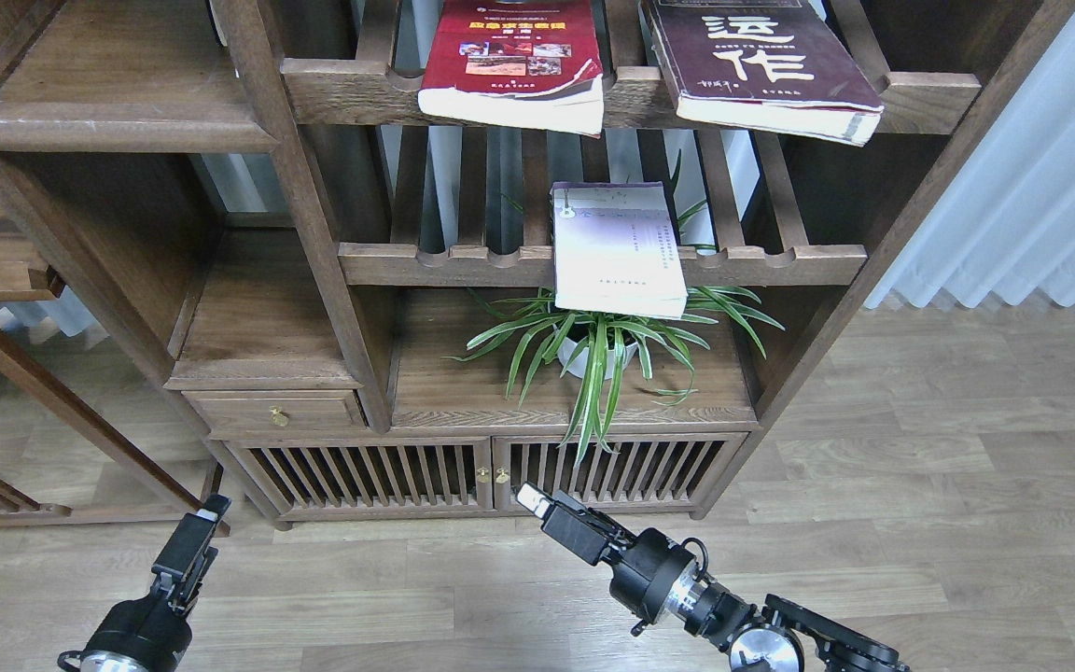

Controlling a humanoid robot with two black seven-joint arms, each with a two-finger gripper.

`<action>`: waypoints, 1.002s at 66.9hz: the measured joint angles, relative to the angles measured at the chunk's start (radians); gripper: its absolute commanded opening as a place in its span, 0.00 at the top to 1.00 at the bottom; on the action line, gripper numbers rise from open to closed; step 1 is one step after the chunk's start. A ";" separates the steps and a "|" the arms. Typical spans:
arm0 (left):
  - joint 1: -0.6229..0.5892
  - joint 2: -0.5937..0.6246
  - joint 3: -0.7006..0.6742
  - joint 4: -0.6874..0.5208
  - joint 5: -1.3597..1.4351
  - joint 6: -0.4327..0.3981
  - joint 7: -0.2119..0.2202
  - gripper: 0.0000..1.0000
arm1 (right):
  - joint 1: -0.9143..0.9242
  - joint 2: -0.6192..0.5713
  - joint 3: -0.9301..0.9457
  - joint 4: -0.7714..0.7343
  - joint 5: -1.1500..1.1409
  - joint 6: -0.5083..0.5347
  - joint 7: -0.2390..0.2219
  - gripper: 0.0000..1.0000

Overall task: Organize books on shelf
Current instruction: 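Raise the right gripper toward the white booklet on the middle shelf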

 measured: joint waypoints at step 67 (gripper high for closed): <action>-0.028 0.034 0.020 0.001 0.007 0.000 0.010 0.00 | 0.025 0.093 0.018 -0.067 0.208 0.000 0.004 0.00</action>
